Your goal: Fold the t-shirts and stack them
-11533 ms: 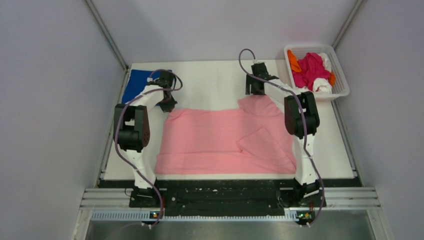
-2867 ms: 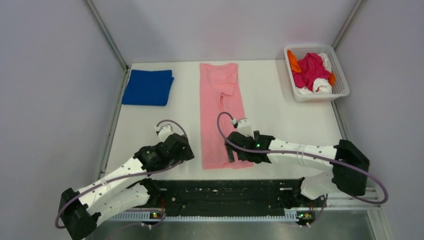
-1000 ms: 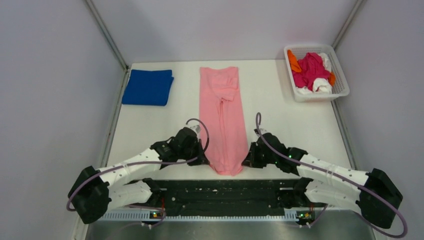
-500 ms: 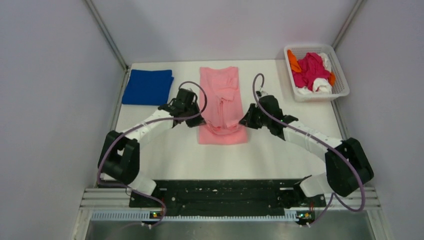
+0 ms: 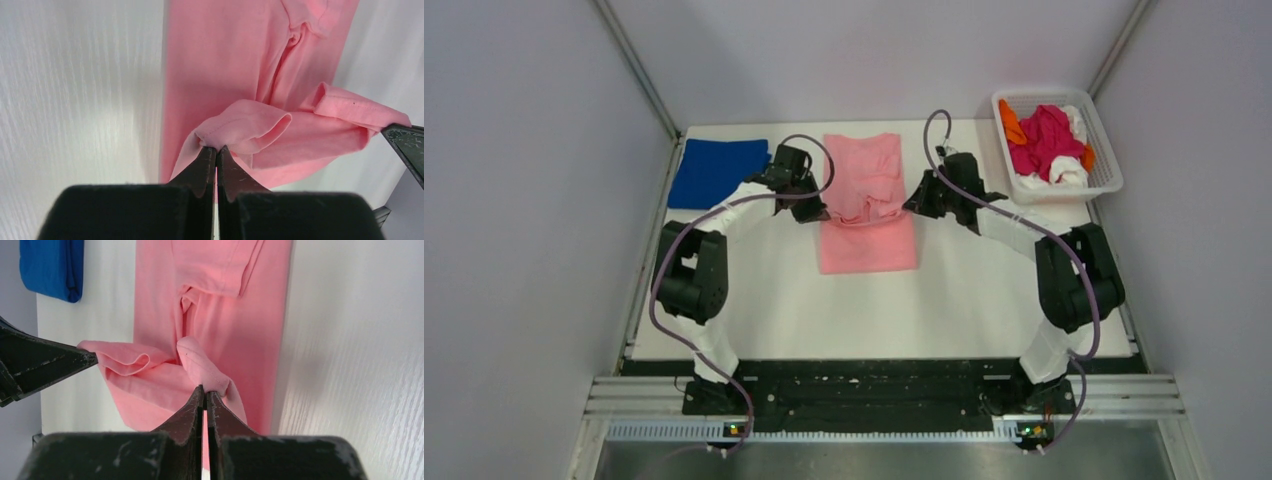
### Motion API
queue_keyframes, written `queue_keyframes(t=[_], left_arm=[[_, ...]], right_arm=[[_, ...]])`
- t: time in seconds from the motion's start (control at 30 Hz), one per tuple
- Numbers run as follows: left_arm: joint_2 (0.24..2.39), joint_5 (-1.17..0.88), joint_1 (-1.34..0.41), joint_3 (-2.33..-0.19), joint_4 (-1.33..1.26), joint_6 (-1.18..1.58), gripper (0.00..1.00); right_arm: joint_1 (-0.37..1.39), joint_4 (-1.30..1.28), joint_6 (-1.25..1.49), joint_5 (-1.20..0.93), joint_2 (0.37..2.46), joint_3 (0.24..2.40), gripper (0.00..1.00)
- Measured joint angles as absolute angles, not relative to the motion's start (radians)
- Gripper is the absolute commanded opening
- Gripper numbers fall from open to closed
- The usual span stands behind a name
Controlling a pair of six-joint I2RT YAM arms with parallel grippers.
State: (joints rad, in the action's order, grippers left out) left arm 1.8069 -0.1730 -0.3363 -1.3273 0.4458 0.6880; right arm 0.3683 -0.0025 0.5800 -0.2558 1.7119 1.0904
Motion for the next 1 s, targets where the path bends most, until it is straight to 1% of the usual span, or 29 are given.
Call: queue_keyframes(t=[0.17,0.23,0.3,0.33,0.37,0.4,0.43,0.47,0.5,0.53,0.57,0.6,0.63,0.77,0.83,1.0], left_arm=[[1.884,-0.189,-0.322,-1.402,0.457,0.648,0.00],[1.912,-0.191,-0.318,-1.434,0.470,0.635,0.08],[1.942,-0.195,-0.313,-1.466,0.477,0.625,0.21],[1.953,-0.197,-0.310,-1.475,0.479,0.621,0.31],[1.962,-0.200,-0.307,-1.481,0.479,0.617,0.43],[1.970,-0.204,-0.302,-1.488,0.482,0.610,0.52],[1.979,-0.210,-0.297,-1.495,0.484,0.606,0.59],[1.987,-0.217,-0.294,-1.502,0.486,0.598,0.65],[1.993,-0.222,-0.289,-1.509,0.488,0.593,0.77],[1.998,-0.225,-0.286,-1.516,0.491,0.591,0.96],[1.999,-0.229,-0.284,-1.521,0.494,0.583,0.99],[1.999,-0.232,-0.281,-1.525,0.495,0.575,0.99],[1.998,-0.233,-0.279,-1.528,0.497,0.574,0.99],[1.961,-0.231,-0.276,-1.499,0.485,0.571,0.99],[1.900,-0.232,-0.276,-1.436,0.477,0.572,0.99],[1.684,-0.246,-0.276,-1.199,0.442,0.588,0.99]], right_arm=[[0.343,0.010,0.563,-0.282,1.792,1.152,0.00],[0.335,0.013,0.558,-0.292,1.826,1.175,0.00],[0.326,0.013,0.557,-0.300,1.856,1.193,0.01],[0.322,0.012,0.557,-0.302,1.871,1.201,0.06],[0.317,0.013,0.557,-0.306,1.885,1.209,0.16],[0.313,0.014,0.556,-0.310,1.897,1.217,0.33],[0.309,0.012,0.559,-0.313,1.907,1.224,0.49],[0.303,0.011,0.554,-0.318,1.918,1.231,0.63],[0.297,0.012,0.551,-0.321,1.925,1.235,0.76],[0.292,0.008,0.552,-0.322,1.928,1.240,0.85],[0.287,0.007,0.545,-0.324,1.928,1.241,0.90],[0.284,0.004,0.543,-0.323,1.928,1.246,0.93],[0.282,0.010,0.541,-0.319,1.928,1.246,0.94],[0.279,0.016,0.530,-0.315,1.901,1.219,0.96],[0.279,0.018,0.527,-0.315,1.857,1.168,0.96],[0.300,0.022,0.532,-0.306,1.689,0.976,0.96]])
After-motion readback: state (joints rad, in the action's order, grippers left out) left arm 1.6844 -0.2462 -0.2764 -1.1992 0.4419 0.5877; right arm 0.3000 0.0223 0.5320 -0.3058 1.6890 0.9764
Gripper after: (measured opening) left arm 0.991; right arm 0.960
